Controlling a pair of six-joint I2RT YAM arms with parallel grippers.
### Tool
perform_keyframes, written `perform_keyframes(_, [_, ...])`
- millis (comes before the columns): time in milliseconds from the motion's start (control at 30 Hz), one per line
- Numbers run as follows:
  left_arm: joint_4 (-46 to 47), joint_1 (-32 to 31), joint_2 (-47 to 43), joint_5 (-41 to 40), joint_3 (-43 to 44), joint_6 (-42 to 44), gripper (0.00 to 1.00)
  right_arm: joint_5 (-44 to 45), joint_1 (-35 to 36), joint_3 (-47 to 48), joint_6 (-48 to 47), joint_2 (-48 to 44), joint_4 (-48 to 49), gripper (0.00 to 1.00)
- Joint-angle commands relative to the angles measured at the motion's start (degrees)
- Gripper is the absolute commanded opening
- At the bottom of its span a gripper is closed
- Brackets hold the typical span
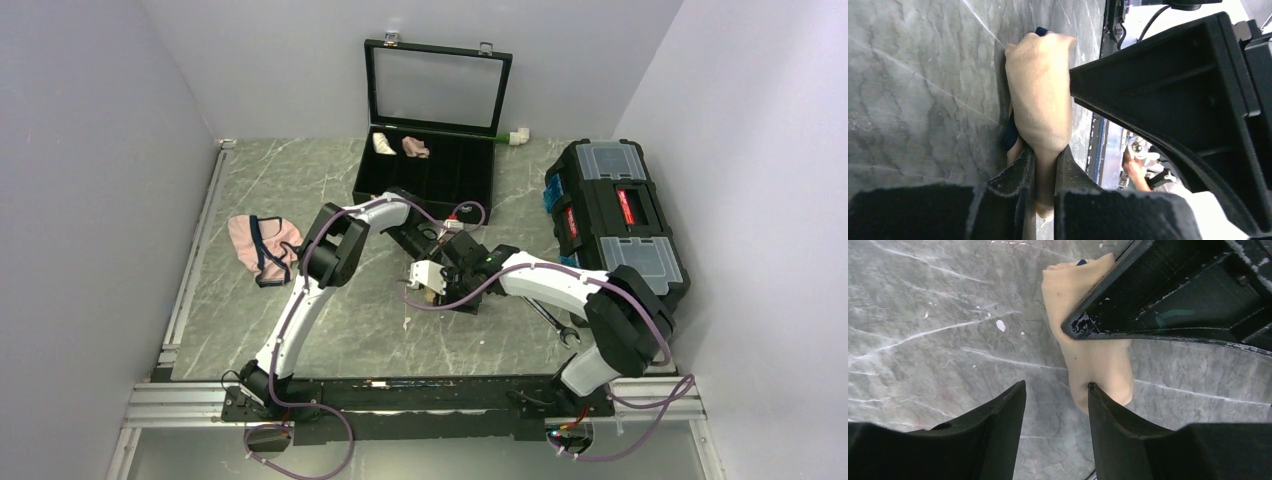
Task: Roll the underwear
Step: Roll the underwear to the center of the board.
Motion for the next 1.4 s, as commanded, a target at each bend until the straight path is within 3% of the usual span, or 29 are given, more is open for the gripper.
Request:
perform_keyframes(0, [-0.9,-0.5,5.6,-12.2,-1.3,3.9,0.0,5.0,1.7,2.3,-1.8,1.9,3.2,0.51])
perform_keyframes(333, [-4.0,-0.5,7.5,-9.7,-0.8,5.1,0.0,8.4,4.0,2.5,-2.2,4.3,5.6,0.51])
perform_keyframes(767, [-5.8,-0.5,8.6,-9.3,0.2,5.2,0.0,10.6,4.1,1.9,-3.4,-3.4,3.2,0.5])
perform_keyframes(1367, [-6.7,-0.5,9.3,-9.5,0.8,4.9,0.0,4.0,5.6,1.9,-1.9,1.0,3.0,0.51])
